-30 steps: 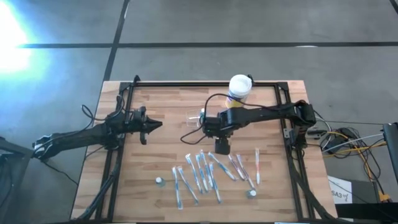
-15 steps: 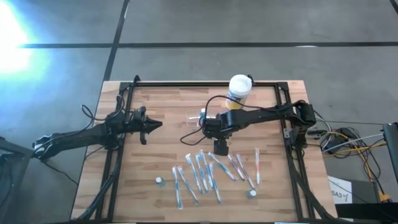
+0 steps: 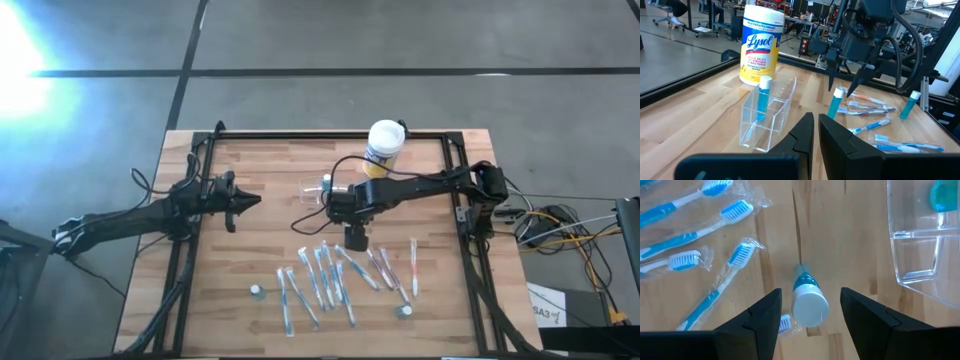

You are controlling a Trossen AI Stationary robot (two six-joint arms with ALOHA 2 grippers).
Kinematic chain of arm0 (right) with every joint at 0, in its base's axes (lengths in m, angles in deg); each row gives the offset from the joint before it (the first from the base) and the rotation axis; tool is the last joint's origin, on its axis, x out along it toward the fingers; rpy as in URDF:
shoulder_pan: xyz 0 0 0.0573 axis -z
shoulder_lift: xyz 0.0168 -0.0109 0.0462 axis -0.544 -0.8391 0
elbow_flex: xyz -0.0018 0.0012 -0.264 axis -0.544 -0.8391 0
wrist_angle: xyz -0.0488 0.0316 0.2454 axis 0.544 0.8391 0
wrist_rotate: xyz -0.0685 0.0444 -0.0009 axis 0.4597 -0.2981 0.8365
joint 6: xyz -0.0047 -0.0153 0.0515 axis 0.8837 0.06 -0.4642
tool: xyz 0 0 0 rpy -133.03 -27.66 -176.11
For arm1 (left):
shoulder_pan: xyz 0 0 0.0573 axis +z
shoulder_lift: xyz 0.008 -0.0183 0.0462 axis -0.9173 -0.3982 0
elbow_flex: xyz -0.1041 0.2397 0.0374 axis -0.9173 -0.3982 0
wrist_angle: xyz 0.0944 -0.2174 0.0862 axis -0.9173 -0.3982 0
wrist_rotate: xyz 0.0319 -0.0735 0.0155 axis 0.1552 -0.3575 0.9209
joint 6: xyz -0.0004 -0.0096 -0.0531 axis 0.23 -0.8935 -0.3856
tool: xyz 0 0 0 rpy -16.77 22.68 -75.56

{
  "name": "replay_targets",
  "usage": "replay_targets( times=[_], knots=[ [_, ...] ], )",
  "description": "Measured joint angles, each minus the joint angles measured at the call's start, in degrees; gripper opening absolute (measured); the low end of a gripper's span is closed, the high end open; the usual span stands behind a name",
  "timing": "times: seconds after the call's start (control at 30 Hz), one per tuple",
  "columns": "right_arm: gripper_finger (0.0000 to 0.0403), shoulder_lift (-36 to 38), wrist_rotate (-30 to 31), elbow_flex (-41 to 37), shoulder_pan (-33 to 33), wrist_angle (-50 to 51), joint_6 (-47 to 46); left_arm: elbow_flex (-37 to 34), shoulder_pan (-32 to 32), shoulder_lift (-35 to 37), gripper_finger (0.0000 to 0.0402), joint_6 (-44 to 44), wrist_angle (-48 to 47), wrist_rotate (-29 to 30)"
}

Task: Pick & Place toothbrushing station
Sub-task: Put the blue mouthwash bottle into the transparent organizer

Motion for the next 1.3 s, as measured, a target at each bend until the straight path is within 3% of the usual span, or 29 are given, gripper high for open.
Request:
replay_targets(
  times=[0.2, 0.47, 0.77, 1.0, 1.3],
  knots=[
    [0.0168, 0.0, 0.0, -1.1, 0.0, 0.1, 0.0, 0.0, 0.0, 0.0, 0.003, 0.0, 0.0, 0.0],
    [0.009, 0.0, -0.1, -1.5, 0.0, -0.3, 1.4, 0.0, 0.0, 0.0, 0.003, 0.0, 0.0, 0.0],
    [0.0087, 1.1, -0.5, -1.5, 0.0, -0.7, 1.8, 0.0, 0.0, 0.0, 0.003, 0.0, 0.0, 0.0],
    [0.0087, 9.3, -2.1, -2.2, -0.6, -5.0, 3.3, 0.0, 0.0, 0.0, 0.003, 0.0, 0.0, 0.0],
    [0.0087, 25.1, -4.8, -9.4, -0.6, -13.2, 2.5, 0.0, 0.0, 0.0, 0.003, 0.0, 0.0, 0.0]
  ],
)
